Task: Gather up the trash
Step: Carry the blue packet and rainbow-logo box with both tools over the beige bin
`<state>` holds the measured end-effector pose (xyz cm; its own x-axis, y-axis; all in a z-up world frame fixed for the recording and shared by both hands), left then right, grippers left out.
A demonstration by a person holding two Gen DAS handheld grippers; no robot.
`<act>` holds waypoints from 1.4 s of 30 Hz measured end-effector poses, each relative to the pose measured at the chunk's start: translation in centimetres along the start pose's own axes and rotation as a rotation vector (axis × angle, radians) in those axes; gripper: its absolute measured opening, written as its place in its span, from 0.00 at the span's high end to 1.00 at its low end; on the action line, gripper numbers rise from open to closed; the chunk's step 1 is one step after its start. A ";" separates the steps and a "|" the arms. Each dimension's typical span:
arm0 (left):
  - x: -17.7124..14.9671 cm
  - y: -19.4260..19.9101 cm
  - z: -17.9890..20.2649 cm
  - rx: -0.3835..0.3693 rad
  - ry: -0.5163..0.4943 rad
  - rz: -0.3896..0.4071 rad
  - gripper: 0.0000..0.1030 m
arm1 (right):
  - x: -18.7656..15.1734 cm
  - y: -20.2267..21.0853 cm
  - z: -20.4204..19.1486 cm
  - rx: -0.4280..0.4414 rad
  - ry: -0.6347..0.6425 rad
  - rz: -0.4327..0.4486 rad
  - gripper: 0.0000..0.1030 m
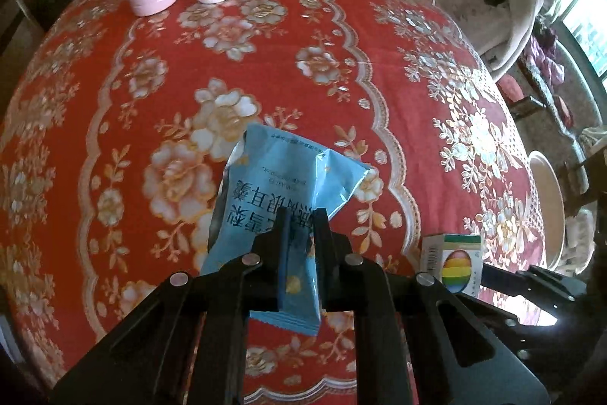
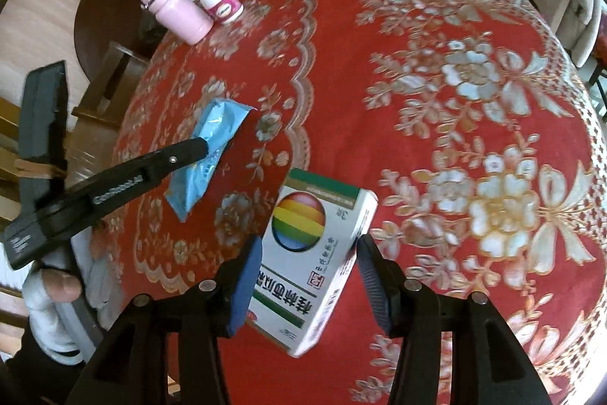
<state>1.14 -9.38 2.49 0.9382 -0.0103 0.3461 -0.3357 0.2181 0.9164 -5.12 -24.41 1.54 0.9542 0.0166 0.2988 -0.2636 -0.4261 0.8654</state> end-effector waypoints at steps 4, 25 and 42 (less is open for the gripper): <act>-0.2 0.5 -1.1 -0.017 0.022 -0.003 0.91 | 0.2 -1.1 -1.8 -0.039 0.032 0.003 0.46; -0.2 -1.0 -1.8 -0.027 -0.130 -0.020 0.36 | -0.1 0.0 -0.9 -0.137 0.004 0.053 0.44; 0.2 -1.8 -3.1 -0.005 -0.040 -0.002 0.55 | -0.6 -1.3 -1.1 -0.187 0.054 0.048 0.46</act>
Point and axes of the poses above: each gripper's, at about its wrist camera, not at the fingertips, and y roughly against the way its jaws point, z to its right, x to its top, the point moved 5 cm from there along -y, roughly the way its jaws point, and after that the axes turned 5 degrees about y, right-handed, at the moved point
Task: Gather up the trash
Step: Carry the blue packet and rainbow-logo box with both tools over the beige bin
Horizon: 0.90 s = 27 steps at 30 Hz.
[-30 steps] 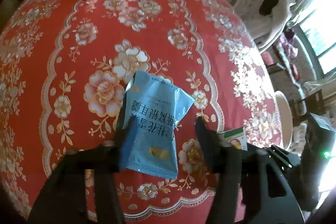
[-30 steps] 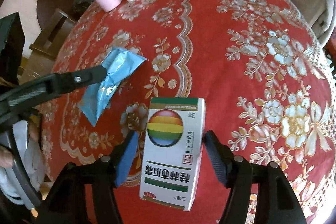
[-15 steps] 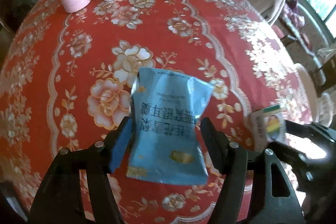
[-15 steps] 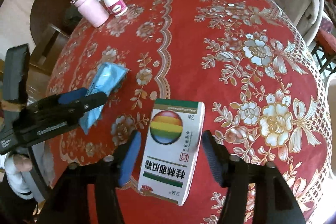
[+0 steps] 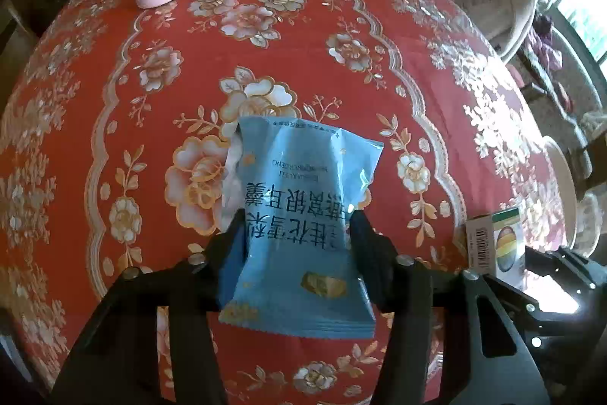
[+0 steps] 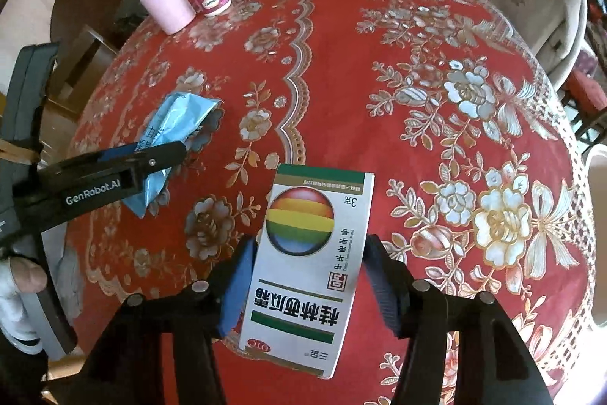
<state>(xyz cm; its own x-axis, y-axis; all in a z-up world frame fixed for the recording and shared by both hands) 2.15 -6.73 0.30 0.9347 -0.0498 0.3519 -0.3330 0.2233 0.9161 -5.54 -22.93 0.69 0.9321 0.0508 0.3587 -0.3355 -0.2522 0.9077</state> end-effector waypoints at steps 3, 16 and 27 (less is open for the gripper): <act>0.1 0.8 0.2 -0.009 0.024 0.012 0.59 | 0.3 0.8 0.4 0.017 -0.004 0.020 0.46; 0.9 4.0 6.2 -0.024 -0.022 0.096 0.59 | 1.6 4.3 4.0 0.027 -0.034 0.094 0.46; 0.6 4.1 14.8 -0.064 -0.125 0.108 0.59 | 0.4 8.5 11.5 -0.028 -0.143 0.158 0.46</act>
Point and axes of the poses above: each gripper's, at about its wrist camera, not at the fingertips, and y roughly against the way its jaws point, z to its right, x to its top, the point moved 5 cm from there along -y, roughly the way its jaws point, and after that the axes turned 5 degrees about y, right-handed, at the moved point
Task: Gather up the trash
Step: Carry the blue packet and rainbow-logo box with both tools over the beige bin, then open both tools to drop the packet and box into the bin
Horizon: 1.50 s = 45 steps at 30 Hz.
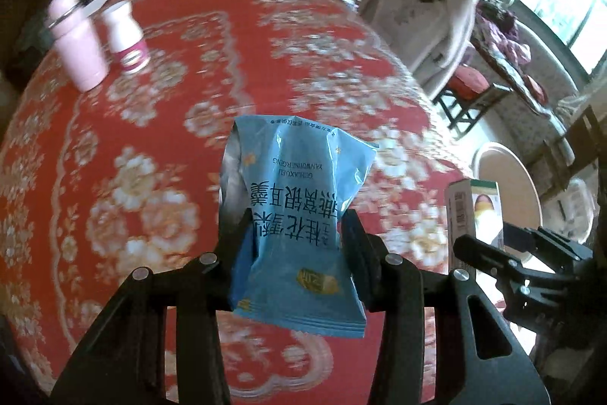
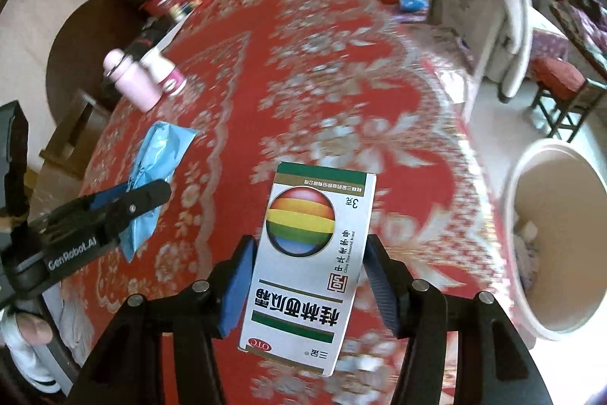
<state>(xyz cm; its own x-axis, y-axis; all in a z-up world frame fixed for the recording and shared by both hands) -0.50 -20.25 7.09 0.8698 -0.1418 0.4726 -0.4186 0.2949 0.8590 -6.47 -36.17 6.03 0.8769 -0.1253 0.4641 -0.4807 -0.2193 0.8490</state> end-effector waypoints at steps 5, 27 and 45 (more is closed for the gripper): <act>0.0 -0.9 5.0 -0.039 -0.056 -0.013 0.59 | -0.5 1.9 4.1 -0.036 -0.058 0.021 0.46; -2.4 -5.2 24.7 -0.176 -0.282 -0.093 0.59 | -5.4 8.1 21.4 -0.188 -0.291 0.045 0.46; -3.2 -10.3 30.5 -0.209 -0.221 -0.205 0.54 | -5.7 7.8 28.1 -0.175 -0.361 0.040 0.46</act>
Point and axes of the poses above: each gripper's, at about its wrist camera, not at the fingertips, and y roughly against the way its jaws point, z to its right, x to its top, the point moved 5 cm from there along -y, roughly the way its jaws point, and after that the axes turned 5 degrees about y, right-handed, at the moved point
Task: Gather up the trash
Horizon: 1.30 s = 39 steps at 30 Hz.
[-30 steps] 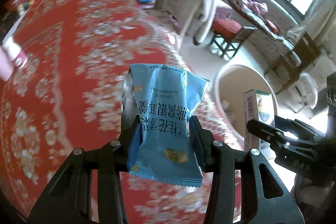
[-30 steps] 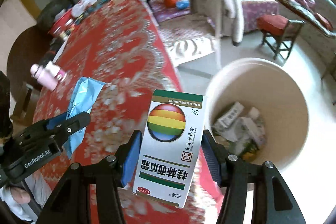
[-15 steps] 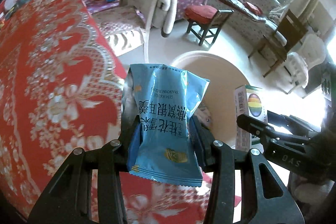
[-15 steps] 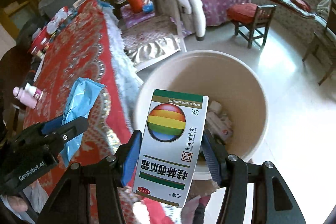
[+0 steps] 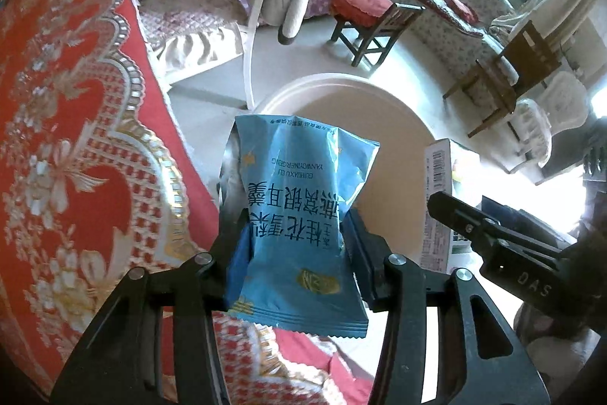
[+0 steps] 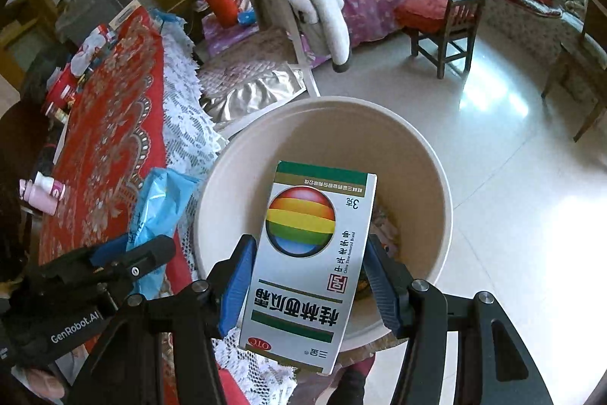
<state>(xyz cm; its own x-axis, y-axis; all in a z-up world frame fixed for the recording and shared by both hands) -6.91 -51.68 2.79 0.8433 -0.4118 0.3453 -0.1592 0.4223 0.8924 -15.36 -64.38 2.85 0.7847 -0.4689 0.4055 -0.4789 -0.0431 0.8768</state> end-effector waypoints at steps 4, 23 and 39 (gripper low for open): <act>0.4 -0.2 0.5 -0.031 0.016 0.006 0.50 | 0.2 -0.5 0.9 0.009 -0.024 -0.005 0.44; 0.8 2.9 0.0 0.015 -0.020 0.137 0.37 | -1.4 2.0 0.1 -0.032 -0.029 0.070 0.34; -1.2 11.0 -1.7 0.010 -0.096 0.306 0.37 | -1.6 10.8 -5.6 -0.163 0.042 0.315 0.33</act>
<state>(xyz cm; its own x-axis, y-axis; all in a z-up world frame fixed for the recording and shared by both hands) -8.81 -45.14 11.69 0.7037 -0.3414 0.6231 -0.4033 0.5300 0.7459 -19.61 -59.14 13.09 0.6255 -0.4003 0.6697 -0.6334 0.2406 0.7354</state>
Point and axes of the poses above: each gripper's, at about its wrist camera, not at the fingertips, and y roughly against the way its jaws point, z to its right, x to its top, the point moved 5 cm from there along -y, roughly the way its jaws point, and after that the axes turned 5 degrees about y, right-handed, at the moved point
